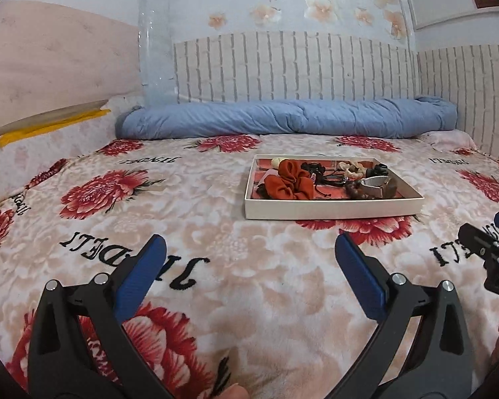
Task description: Organize jewelry
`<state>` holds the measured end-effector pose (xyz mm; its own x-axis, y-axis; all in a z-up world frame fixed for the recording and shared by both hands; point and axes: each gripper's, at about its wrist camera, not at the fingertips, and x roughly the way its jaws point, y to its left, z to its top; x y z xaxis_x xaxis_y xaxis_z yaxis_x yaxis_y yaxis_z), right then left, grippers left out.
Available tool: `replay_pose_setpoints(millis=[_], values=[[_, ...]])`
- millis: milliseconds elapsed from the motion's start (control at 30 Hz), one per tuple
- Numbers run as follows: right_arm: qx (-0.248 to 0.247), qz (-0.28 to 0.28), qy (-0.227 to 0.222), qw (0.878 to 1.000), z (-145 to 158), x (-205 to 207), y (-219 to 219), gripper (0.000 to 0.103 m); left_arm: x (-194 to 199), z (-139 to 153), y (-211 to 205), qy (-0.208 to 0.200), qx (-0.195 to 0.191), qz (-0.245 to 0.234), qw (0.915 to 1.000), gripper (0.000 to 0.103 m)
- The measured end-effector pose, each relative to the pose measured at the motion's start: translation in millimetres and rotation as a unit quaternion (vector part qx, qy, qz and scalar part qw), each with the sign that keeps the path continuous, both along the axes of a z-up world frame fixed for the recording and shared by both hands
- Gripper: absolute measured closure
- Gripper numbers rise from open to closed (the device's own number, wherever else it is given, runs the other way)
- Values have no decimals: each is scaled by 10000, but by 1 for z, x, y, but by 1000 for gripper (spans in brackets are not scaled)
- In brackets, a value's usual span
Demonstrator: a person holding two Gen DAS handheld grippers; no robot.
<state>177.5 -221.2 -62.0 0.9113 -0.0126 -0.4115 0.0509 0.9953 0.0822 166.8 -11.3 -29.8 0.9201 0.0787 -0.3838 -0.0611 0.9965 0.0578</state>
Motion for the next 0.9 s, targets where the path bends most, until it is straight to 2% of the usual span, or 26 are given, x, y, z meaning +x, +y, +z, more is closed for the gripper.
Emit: replay_pose_setpoints(millis=[233,533,900], values=[[-102,0,-121,9999,-4,-6,5,4,-3,-5,-5,-55,127,-70,9999,5],[-85,-18,-179,9998,-4,-8,7,4,-2,-6,2,-38,-72,-77,9999,5],[-324,29,-342,9989,-1,-14,13,4,-1,-7,0,6,-61,-162,9998,5]])
